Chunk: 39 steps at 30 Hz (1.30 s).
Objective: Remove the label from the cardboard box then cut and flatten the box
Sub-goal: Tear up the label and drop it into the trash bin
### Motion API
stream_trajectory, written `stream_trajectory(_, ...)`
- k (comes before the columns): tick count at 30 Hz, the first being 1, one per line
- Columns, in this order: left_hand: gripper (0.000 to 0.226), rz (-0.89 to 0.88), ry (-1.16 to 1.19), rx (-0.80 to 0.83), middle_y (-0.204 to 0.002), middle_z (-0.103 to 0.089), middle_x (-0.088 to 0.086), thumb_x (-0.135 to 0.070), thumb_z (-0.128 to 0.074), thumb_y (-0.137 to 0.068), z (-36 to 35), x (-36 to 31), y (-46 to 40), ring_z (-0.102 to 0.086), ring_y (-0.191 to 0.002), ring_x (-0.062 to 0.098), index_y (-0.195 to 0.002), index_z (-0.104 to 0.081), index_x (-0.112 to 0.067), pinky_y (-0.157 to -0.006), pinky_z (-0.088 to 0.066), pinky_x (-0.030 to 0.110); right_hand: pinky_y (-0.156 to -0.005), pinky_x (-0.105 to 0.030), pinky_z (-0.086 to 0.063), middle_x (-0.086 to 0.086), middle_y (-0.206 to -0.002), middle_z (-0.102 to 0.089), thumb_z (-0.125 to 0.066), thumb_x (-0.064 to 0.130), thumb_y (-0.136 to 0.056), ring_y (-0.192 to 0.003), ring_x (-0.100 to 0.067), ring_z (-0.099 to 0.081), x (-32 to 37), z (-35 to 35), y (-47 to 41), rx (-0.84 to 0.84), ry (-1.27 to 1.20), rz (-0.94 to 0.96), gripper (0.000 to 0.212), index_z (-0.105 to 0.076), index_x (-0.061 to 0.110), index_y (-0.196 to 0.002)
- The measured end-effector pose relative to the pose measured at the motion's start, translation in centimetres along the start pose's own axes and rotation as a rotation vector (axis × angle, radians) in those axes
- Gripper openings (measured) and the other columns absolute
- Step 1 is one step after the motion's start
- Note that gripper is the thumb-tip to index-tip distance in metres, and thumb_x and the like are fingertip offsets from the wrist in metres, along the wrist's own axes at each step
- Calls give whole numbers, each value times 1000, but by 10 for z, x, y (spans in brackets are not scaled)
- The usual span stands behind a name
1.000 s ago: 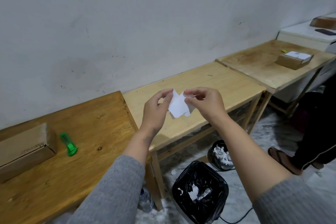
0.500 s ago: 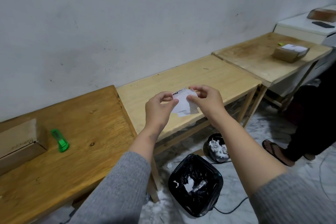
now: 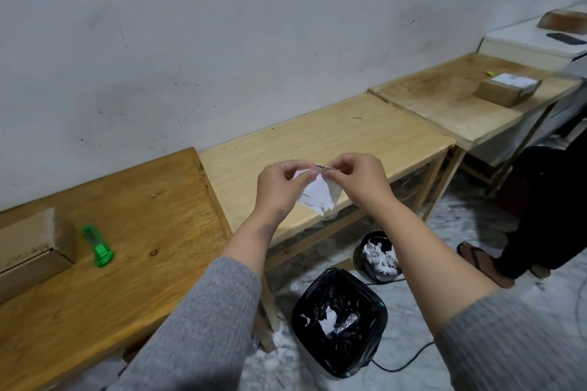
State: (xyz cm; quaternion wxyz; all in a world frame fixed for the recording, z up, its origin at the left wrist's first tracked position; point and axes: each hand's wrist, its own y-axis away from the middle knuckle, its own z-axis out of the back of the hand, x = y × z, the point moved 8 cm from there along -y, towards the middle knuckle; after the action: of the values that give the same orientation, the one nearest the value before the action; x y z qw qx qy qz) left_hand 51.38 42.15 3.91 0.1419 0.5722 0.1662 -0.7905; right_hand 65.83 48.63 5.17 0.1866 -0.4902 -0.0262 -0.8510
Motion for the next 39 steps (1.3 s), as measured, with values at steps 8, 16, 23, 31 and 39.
stream_trajectory(8, 6, 44, -47, -11, -82, -72, -3, -18, -71, -85, -4, 10, -1, -64, -79, 15, -81, -75, -20, -66, -47, 24, -62, -17, -39, 8, -89, -65, -67, 18, -84, -75, 1, -52, -4, -10, 7, 90, 46, 48, 17, -70, 19, -101)
stream_trajectory(16, 16, -47, -89, -1, -71, -66, -16, -16, -69, -85, -10, -4, -1, -56, -71, 0, -72, -71, -24, -63, -38, 19, -66, -26, -41, 10, -74, -65, -70, 27, -81, -76, -7, -55, -4, -3, -1, 62, 143, 67, 8, -72, 19, -80)
stream_trajectory(23, 10, -82, -136, 5, -80, -72, -7, -14, -69, -85, -10, -7, -8, -61, -81, 5, -78, -76, -17, -67, -44, 19, -64, -17, -45, 4, -77, -69, -76, 27, -77, -73, -6, -62, 3, 0, 1, 9, 14, 114, 16, -72, 21, -91)
stream_trajectory(31, 12, -27, -27, -18, -79, -73, -11, -15, -68, -86, -11, 2, -7, -61, -73, -6, -79, -77, -19, -67, -42, 11, -60, -7, -44, 4, -72, -69, -71, 13, -81, -69, -3, -62, 4, 0, -1, 14, 39, 91, 9, -71, 18, -74)
stream_trajectory(39, 16, 123, 66, -79, -82, -71, -10, -16, -65, -89, -18, 12, -7, -64, -85, 8, -75, -72, -20, -74, -47, 19, -53, -10, -38, 4, -69, -64, -65, 11, -83, -64, -7, -56, 3, -1, 8, -99, 42, 116, 7, -70, 12, -78)
